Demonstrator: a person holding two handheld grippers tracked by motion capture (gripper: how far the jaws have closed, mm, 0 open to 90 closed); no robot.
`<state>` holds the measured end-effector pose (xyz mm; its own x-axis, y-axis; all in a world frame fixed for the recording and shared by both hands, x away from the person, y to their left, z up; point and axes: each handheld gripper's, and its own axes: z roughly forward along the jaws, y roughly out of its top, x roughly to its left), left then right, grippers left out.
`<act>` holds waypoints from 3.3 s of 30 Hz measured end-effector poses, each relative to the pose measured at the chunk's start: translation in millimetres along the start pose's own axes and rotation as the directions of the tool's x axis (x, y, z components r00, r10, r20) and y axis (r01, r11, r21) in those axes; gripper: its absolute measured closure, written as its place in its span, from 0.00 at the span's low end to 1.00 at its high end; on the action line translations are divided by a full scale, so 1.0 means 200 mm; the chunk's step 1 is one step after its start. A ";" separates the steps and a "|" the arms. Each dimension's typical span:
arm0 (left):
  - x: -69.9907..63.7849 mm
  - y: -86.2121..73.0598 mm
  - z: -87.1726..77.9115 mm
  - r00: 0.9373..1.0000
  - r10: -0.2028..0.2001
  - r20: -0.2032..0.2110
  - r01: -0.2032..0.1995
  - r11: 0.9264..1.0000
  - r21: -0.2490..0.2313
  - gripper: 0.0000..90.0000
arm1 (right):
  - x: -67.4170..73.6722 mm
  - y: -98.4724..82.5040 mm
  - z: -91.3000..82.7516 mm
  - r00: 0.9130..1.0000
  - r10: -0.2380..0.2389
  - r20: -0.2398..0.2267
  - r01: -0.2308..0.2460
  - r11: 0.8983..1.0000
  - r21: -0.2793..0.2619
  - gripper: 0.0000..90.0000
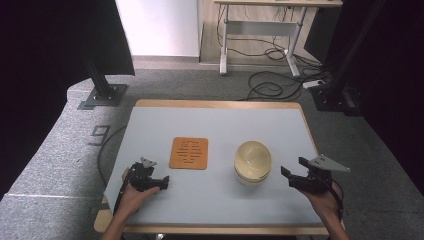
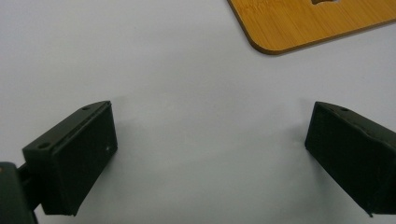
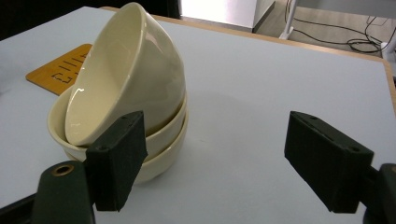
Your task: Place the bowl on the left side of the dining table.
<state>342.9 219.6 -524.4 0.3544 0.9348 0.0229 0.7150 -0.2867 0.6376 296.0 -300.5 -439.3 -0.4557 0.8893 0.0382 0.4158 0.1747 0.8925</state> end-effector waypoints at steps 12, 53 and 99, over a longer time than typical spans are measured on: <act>0.00 0.00 0.00 1.000 -0.001 0.001 0.001 1.000 -0.001 0.03 | 0.05 0.03 0.00 1.000 -0.020 -0.013 0.020 1.000 -0.013 0.23; 0.00 0.00 0.00 1.000 0.000 -0.001 0.000 1.000 0.001 0.03 | 0.17 0.05 0.08 0.997 -0.071 -0.022 0.070 0.997 -0.010 0.23; 0.00 0.00 0.00 1.000 -0.002 -0.003 0.002 1.000 0.000 0.03 | 0.23 0.13 0.24 0.997 -0.067 -0.029 0.068 0.998 0.019 0.23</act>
<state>342.4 219.3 -524.4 0.3507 0.9362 0.0241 0.7158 -0.2845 0.6378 323.4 -234.7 -435.6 -0.5048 0.8632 -0.0088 0.3992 0.2425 0.8842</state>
